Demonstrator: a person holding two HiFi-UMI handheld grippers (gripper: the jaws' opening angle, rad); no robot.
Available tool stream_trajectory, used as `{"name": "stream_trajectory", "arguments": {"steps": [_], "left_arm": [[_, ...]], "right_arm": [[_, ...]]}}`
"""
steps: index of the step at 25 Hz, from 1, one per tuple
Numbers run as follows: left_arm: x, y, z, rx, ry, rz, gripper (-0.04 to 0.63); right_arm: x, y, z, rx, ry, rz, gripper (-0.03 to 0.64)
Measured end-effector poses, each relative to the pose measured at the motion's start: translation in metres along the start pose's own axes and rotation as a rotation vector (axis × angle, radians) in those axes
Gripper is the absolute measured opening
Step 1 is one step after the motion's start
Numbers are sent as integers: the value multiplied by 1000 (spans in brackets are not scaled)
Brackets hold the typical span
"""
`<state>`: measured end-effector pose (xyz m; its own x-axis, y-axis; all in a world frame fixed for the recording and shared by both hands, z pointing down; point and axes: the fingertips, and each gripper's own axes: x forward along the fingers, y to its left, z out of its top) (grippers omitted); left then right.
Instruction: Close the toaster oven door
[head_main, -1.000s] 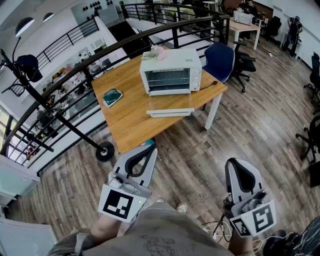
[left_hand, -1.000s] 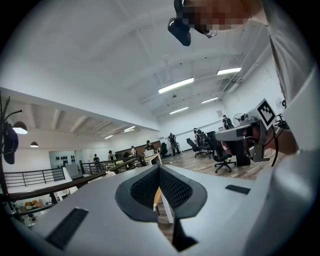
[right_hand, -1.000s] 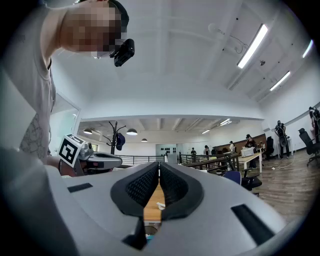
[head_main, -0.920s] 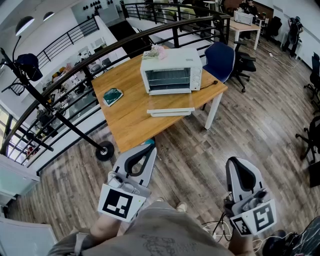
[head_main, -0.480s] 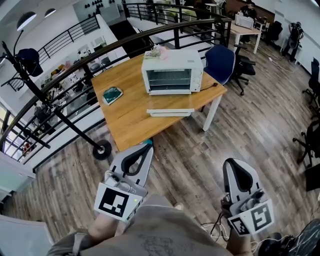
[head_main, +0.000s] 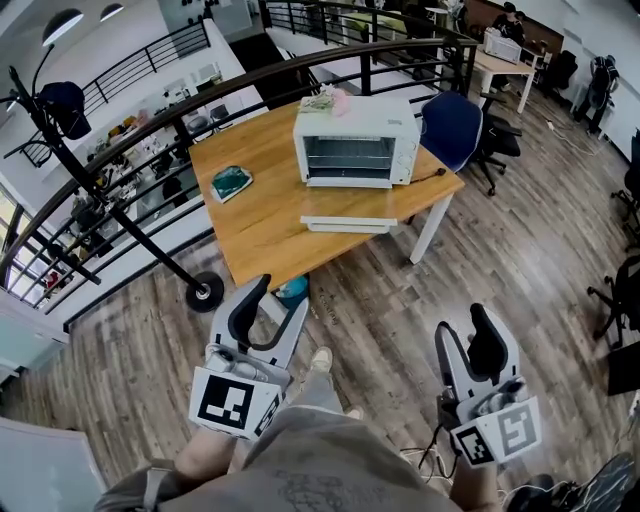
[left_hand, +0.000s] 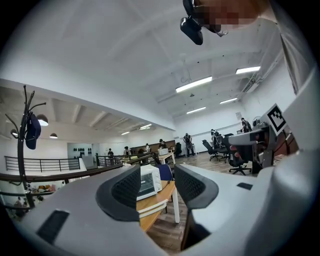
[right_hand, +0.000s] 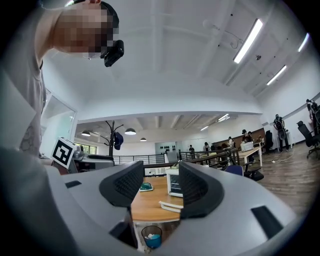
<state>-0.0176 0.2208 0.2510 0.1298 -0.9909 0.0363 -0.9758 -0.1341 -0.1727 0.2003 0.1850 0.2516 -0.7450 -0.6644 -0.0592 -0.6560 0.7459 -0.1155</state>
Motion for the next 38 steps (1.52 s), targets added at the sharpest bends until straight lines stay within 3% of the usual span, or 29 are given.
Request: {"name": "stream_trajectory", "arguments": {"steps": [9,16,27,38], "left_arm": [[43,49,-32,-42,41,21,216],[113,97,-82,-45,143,-25,216],[212,162,-186,-117,369,-145,216],[254,174,-297,-182,575,-230,216]], "right_arm": [[73,-17,-38,11,113,2,221],[155,-51,-79,26,219,-44,221],[262,-94,-167,110,426,-124,221],[298,-131,-270,169,650,-221,221]]}}
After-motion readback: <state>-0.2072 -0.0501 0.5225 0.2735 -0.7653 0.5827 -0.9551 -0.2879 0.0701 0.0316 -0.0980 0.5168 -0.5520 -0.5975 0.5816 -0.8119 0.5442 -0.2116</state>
